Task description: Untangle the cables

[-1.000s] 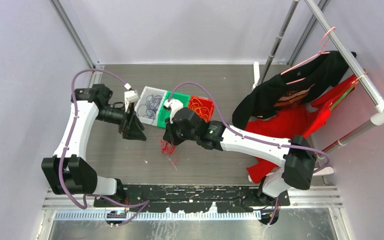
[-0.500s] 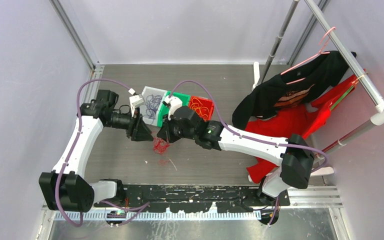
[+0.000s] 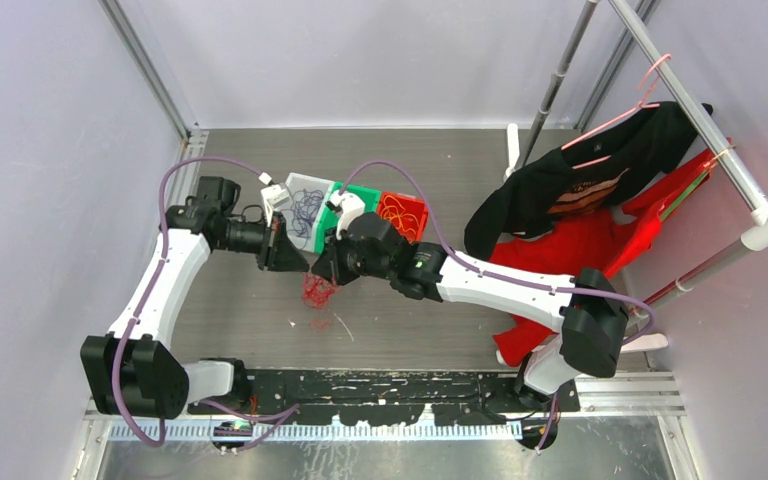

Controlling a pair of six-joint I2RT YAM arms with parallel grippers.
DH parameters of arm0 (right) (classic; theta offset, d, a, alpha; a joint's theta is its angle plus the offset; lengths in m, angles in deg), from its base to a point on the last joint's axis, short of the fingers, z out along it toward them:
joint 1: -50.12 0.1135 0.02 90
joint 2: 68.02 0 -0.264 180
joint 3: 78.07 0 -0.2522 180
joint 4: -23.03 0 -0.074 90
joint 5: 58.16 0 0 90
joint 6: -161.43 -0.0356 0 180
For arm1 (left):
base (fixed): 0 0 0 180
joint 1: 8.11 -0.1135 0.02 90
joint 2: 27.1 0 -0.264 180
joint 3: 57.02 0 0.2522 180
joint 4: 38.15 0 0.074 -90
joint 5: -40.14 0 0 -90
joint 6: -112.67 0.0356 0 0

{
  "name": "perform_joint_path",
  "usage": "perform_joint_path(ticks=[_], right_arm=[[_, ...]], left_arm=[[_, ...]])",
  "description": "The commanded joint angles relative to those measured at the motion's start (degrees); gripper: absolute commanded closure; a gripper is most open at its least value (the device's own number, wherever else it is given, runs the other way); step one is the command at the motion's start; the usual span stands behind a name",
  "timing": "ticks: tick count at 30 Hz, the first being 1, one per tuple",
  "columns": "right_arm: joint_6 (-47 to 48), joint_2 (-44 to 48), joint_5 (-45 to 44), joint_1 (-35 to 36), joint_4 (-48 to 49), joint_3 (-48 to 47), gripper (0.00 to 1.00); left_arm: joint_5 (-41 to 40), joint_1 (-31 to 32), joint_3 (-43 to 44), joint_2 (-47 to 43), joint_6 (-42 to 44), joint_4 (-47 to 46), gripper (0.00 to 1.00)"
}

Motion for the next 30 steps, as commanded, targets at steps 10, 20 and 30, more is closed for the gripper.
perform_joint_path(ticks=[10, 20, 30], right_arm=[[0.5, 2.1, -9.6, 1.6, 5.7, 2.0, 0.59], [1.7, 2.1, -15.8, 4.5, 16.2, 6.5, 0.50], [5.3, -0.3, -19.5, 6.5, 26.4, 7.5, 0.48]], left_arm=[[-3.9, 1.2, 2.9, -3.2, -9.5, -3.1, 1.00], [-3.4, 1.2, 1.7, -7.5, -20.2, -5.4, 1.00], [2.2, 1.3, 3.6, -9.0, -22.7, -2.6, 1.00]])
